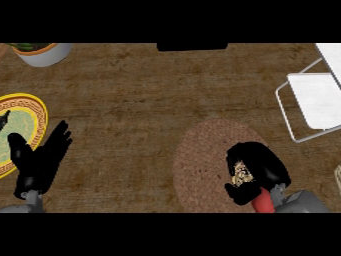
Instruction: Pick the cupcake from the placemat and place it in the tiered shelf
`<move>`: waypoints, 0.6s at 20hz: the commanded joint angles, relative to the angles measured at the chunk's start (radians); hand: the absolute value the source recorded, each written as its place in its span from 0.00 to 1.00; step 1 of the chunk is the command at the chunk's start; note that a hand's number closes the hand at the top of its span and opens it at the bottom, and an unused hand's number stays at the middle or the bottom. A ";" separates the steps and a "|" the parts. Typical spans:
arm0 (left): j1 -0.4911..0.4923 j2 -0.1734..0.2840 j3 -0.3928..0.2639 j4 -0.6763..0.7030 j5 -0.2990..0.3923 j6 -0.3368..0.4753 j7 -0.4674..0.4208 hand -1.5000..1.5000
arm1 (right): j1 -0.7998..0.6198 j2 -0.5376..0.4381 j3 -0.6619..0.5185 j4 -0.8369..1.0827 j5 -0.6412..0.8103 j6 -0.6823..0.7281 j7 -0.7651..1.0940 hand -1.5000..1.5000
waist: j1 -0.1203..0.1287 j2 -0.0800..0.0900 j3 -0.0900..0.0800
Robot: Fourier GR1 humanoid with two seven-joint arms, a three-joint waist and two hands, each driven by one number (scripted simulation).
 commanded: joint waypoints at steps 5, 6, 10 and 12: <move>0.031 -0.025 -0.003 0.020 -0.008 0.018 0.002 0.50 | 0.273 -0.284 -0.270 -0.437 -0.174 -0.027 -0.181 1.00 | -0.022 0.002 -0.008; 0.047 -0.014 0.009 0.018 -0.008 0.016 -0.007 0.50 | 0.306 -0.292 -0.315 -0.497 -0.217 -0.026 -0.174 1.00 | -0.027 0.000 -0.008; 0.037 -0.002 0.018 0.015 0.007 0.001 0.022 0.50 | 0.365 -0.334 -0.493 -0.714 -0.313 -0.023 -0.109 1.00 | -0.036 -0.001 -0.009; 0.035 0.031 0.037 -0.005 0.013 -0.009 0.036 0.50 | 0.370 -0.356 -0.633 -0.773 -0.397 -0.013 -0.079 1.00 | -0.033 -0.001 -0.008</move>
